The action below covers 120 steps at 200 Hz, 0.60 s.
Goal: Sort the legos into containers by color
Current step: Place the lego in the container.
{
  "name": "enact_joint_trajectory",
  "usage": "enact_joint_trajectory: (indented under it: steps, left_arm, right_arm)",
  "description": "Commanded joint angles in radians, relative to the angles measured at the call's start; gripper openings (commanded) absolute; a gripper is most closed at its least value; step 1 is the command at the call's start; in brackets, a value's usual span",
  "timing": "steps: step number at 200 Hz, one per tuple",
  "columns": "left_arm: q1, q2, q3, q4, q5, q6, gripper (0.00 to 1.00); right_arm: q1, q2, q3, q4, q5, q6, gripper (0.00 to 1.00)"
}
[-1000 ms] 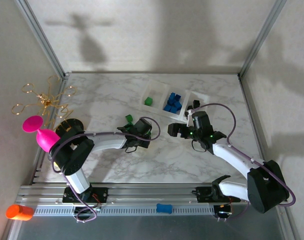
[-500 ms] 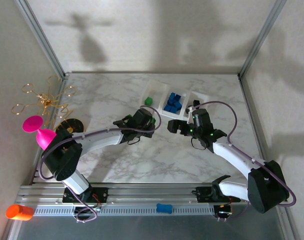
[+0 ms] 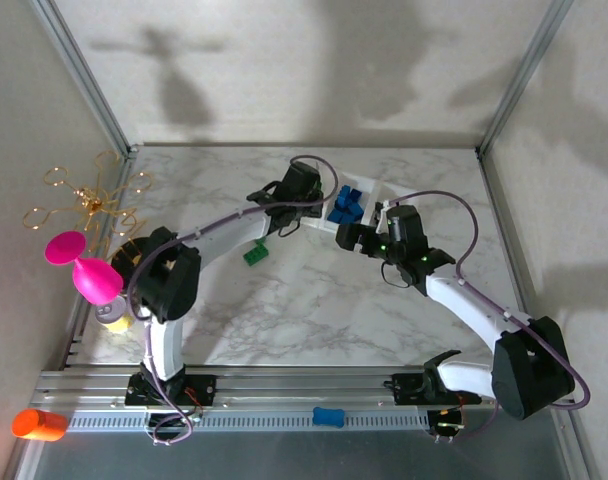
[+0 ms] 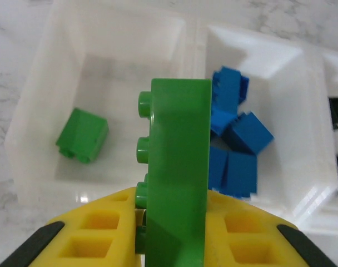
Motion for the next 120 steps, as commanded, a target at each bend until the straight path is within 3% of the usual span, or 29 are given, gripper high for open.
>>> enact_joint_trajectory:
  steps: [1,28,67,120]
  left_arm:
    - [0.023,0.08,0.105,-0.03,-0.03,0.035,0.18]
    - [0.035,0.161,0.186,0.006,-0.033,0.058,0.2]
    - [0.061,0.319,0.371,-0.083,-0.054,0.043,0.21]
    - [0.067,0.342,0.398,-0.092,-0.031,0.035,0.31]
  right_arm:
    - [-0.008,0.011,0.025,0.008,0.015,0.005,0.99]
    - [-0.013,0.02,0.025,0.008,0.013,0.002,0.99]
    - [-0.018,0.017,0.021,0.01,0.015,0.001,0.99]
    - [-0.023,0.018,0.036,0.0,0.013,-0.01,0.99]
